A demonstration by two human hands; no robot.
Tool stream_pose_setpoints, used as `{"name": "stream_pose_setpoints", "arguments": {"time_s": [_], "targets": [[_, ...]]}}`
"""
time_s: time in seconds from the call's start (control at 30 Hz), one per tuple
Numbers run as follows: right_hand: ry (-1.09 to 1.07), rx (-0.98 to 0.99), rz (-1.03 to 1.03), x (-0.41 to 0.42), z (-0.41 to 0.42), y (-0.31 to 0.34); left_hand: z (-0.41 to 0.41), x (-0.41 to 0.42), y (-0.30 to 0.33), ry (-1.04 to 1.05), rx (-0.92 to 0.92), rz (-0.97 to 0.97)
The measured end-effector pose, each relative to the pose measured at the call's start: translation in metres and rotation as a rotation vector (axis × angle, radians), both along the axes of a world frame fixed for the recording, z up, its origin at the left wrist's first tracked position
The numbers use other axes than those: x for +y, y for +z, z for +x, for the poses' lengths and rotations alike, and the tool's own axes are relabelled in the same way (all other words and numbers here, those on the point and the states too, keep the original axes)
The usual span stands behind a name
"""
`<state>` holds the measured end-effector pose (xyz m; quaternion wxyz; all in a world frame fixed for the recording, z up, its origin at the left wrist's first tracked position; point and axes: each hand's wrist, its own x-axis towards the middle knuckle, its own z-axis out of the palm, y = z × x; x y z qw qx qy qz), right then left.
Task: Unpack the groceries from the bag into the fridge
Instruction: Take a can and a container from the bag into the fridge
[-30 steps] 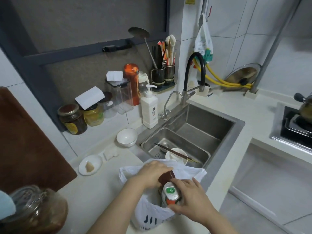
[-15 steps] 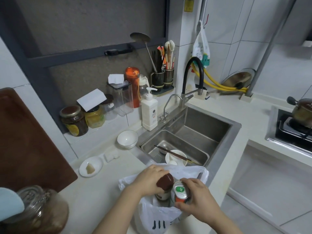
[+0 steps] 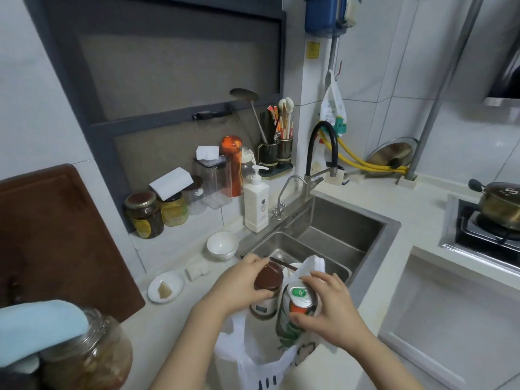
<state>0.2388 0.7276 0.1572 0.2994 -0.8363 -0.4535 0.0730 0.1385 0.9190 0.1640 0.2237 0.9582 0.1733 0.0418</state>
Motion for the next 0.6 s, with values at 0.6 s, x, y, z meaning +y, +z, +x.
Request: {"name": "stream_pose_setpoints", "arguments": {"time_s": [0.6], "targets": [[-0.294, 0.024, 0.254, -0.074, -0.031, 0.084, -0.016, -0.061, 0.089, 0.015, -0.321, 0.072]]}}
